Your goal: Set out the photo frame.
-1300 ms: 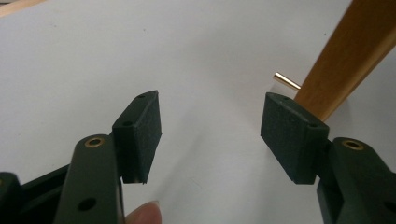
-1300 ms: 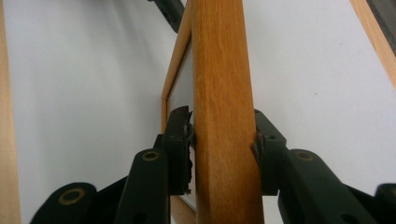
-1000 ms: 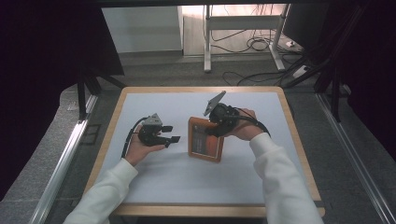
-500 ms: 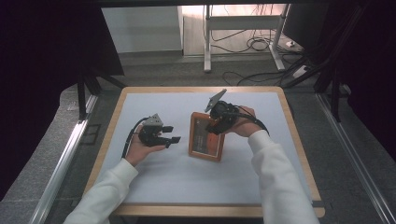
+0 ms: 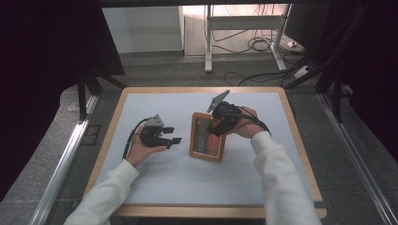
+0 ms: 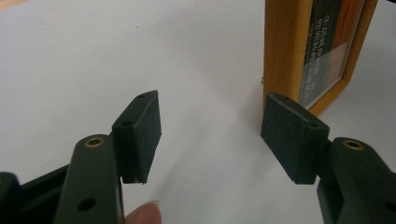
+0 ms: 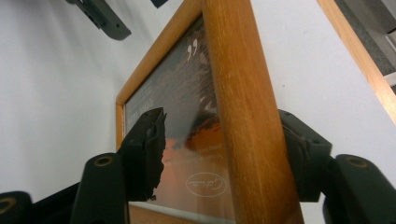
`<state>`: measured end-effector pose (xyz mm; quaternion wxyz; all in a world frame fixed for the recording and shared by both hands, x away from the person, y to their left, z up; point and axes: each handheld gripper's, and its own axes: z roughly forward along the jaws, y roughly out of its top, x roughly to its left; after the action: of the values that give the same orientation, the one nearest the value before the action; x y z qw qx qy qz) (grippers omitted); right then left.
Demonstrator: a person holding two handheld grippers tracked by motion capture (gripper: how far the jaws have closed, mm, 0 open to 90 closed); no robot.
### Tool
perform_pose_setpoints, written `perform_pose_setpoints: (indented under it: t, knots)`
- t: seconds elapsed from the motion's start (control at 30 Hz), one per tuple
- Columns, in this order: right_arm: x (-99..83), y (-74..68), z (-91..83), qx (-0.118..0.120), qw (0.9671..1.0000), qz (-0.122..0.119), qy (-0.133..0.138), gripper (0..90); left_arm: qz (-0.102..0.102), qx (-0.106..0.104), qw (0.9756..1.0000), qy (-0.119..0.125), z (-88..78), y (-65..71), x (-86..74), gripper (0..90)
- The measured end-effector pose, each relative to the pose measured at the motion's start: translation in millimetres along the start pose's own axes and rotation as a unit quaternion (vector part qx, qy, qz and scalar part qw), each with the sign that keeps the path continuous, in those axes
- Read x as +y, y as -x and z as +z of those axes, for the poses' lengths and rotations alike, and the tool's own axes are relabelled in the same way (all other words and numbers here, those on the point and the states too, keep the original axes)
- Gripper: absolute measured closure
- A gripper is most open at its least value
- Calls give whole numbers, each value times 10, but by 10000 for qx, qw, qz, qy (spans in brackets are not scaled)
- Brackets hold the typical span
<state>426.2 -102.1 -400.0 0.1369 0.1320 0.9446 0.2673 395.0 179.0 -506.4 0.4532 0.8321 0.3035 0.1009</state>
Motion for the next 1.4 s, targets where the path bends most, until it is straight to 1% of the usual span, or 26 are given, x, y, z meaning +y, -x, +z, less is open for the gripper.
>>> perform_pose_setpoints:
  t: [0.1,0.17,0.23,0.3,0.37,0.43,0.53,0.63,0.77,0.83,0.87,0.9,0.97,1.0,1.03,1.13,1.17,1.2,1.27,1.33,1.4]
  knots:
    - [-1,-9,-16,-52,10000,40,62,354,-4,-13,10000,-13,9,7,-2,376]
    - [3,-16,-27,-131,9999,42,90,335,1,-10,10000,-20,11,9,-2,376]
    - [6,-22,-31,-130,9998,74,152,323,2,-12,10000,-25,12,9,-3,376]
    - [13,-28,-46,-245,9995,83,177,302,3,-9,10000,-26,11,8,-5,376]
    - [20,-26,-86,-321,9989,127,311,281,7,-9,10000,-31,8,4,-7,376]
    - [27,-36,-154,-408,9977,257,483,271,-5,-10,10000,-33,7,2,-14,379]
    - [12,-94,-272,-509,9955,344,720,266,-8,7,10000,-61,10,4,-28,384]
    - [-49,-179,-356,-644,9934,418,857,247,-27,26,9999,-112,13,12,-34,393]
    - [-201,-319,-459,-782,9890,535,1132,240,-91,13,9999,-112,9,39,-33,409]
    - [-297,-405,-520,-861,9858,611,1304,239,-125,-4,9999,-116,12,54,-34,438]
    - [-331,-437,-542,-894,9845,642,1368,239,-103,-18,9999,-134,12,65,-39,454]
    - [-393,-494,-578,-919,9823,702,1476,238,-72,-1,9998,-159,15,79,-42,492]
    - [-502,-583,-624,-990,9793,790,1578,238,-18,46,9997,-231,19,111,-54,579]
    - [-564,-626,-636,-1013,9782,845,1603,238,7,25,9997,-256,26,125,-61,655]
    - [-626,-666,-640,-1025,9774,892,1621,238,17,-10,9995,-301,36,140,-67,697]
    - [-824,-773,-618,-1010,9769,995,1600,238,50,-57,9992,-400,66,187,-81,832]
    - [-873,-794,-606,-1002,9766,1027,1604,238,81,-76,9989,-452,76,200,-83,851]
    - [-937,-820,-589,-997,9757,1092,1619,239,53,-100,9987,-494,88,220,-88,872]
    - [-1069,-864,-551,-933,9748,1219,1619,239,71,-140,9984,-538,97,239,-93,896]
    - [-1160,-883,-521,-915,9740,1295,1621,238,-10,-183,9984,-540,102,255,-101,897]
    - [-1266,-897,-484,-844,9713,1487,1656,238,-84,-205,9984,-528,108,261,-110,898]
